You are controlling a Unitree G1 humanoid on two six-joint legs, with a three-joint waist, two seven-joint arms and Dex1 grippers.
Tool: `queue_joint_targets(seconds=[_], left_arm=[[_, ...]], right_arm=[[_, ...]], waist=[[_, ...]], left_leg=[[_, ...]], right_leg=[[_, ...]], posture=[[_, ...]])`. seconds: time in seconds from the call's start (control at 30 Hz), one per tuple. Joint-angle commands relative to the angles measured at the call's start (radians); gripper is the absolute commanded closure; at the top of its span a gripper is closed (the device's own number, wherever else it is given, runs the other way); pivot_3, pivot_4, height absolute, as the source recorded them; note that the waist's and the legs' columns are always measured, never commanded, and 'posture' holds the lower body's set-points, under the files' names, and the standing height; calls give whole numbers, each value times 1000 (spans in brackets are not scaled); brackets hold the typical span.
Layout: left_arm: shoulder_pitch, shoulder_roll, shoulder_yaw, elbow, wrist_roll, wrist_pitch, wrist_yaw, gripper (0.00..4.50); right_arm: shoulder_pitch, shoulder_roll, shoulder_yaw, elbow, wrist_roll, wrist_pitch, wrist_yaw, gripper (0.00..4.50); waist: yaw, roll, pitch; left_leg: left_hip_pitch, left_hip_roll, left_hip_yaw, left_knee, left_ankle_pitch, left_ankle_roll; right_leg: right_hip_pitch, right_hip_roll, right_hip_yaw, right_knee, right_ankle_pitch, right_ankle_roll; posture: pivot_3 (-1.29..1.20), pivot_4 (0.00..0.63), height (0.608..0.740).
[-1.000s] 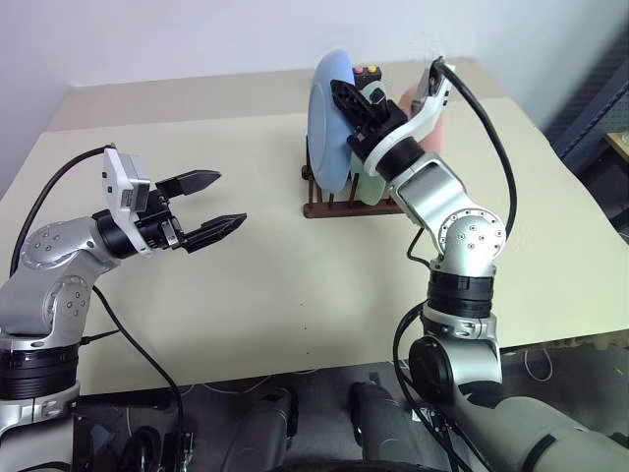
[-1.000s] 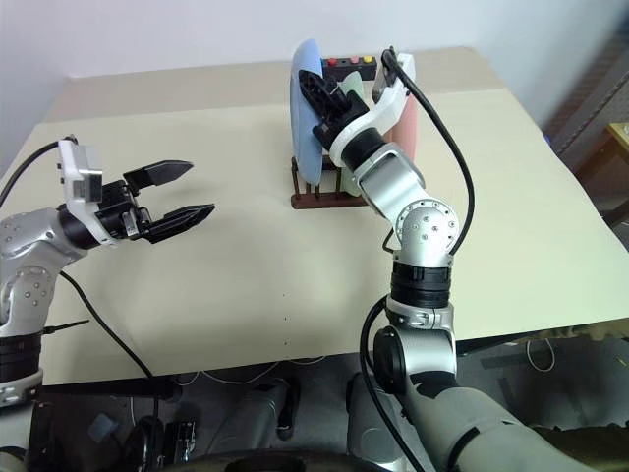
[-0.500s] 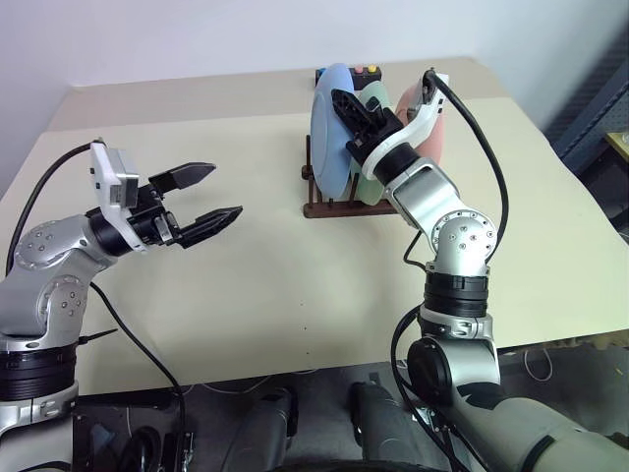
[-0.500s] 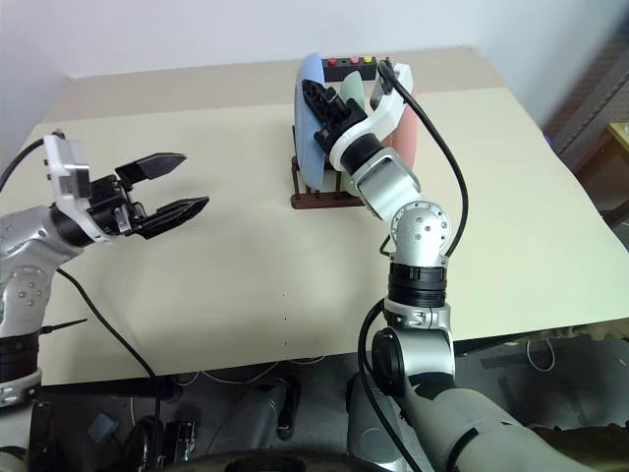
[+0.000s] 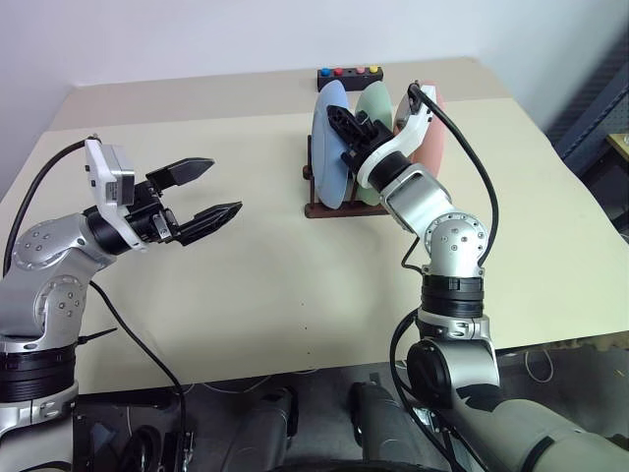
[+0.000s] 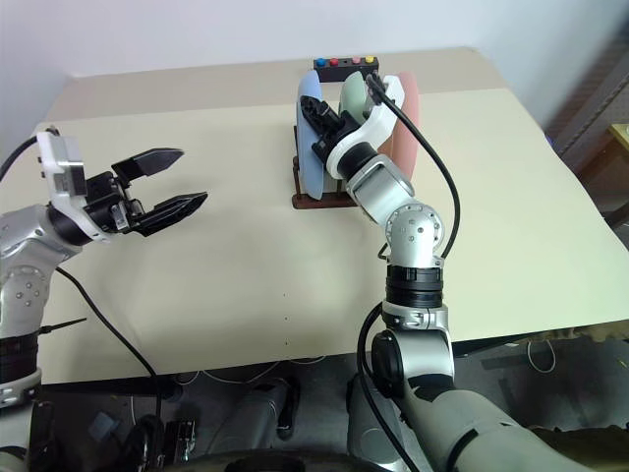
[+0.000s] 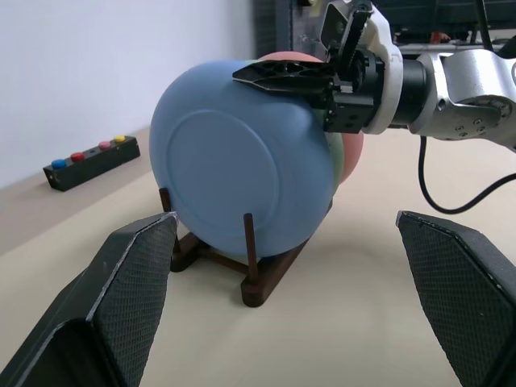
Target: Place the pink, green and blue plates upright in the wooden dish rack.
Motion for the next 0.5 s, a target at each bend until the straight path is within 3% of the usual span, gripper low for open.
queue_joint_targets(seconds=[0.03, 0.2, 0.5], left_arm=[[-7, 6, 16, -27, -16, 4, 0, 0], [-14, 4, 12, -24, -14, 7, -1, 0], [-22, 3, 9, -18, -12, 12, -3, 0]], right_arm=[[-8, 5, -8, -19, 2, -6, 12, 2558], [-14, -3, -14, -31, -1, -5, 8, 105], [-46, -28, 4, -93, -31, -27, 53, 39]], waist=[[0, 0, 0], [0, 0, 0], [0, 0, 0]], left_leg=[[0, 0, 0, 0, 0, 0], [0, 0, 0, 0, 0, 0], [0, 0, 0, 0, 0, 0]], right_leg=[[0, 0, 0, 0, 0, 0], [0, 0, 0, 0, 0, 0], [0, 0, 0, 0, 0, 0]], posture=[[0, 150, 740], [0, 150, 740], [0, 150, 740]])
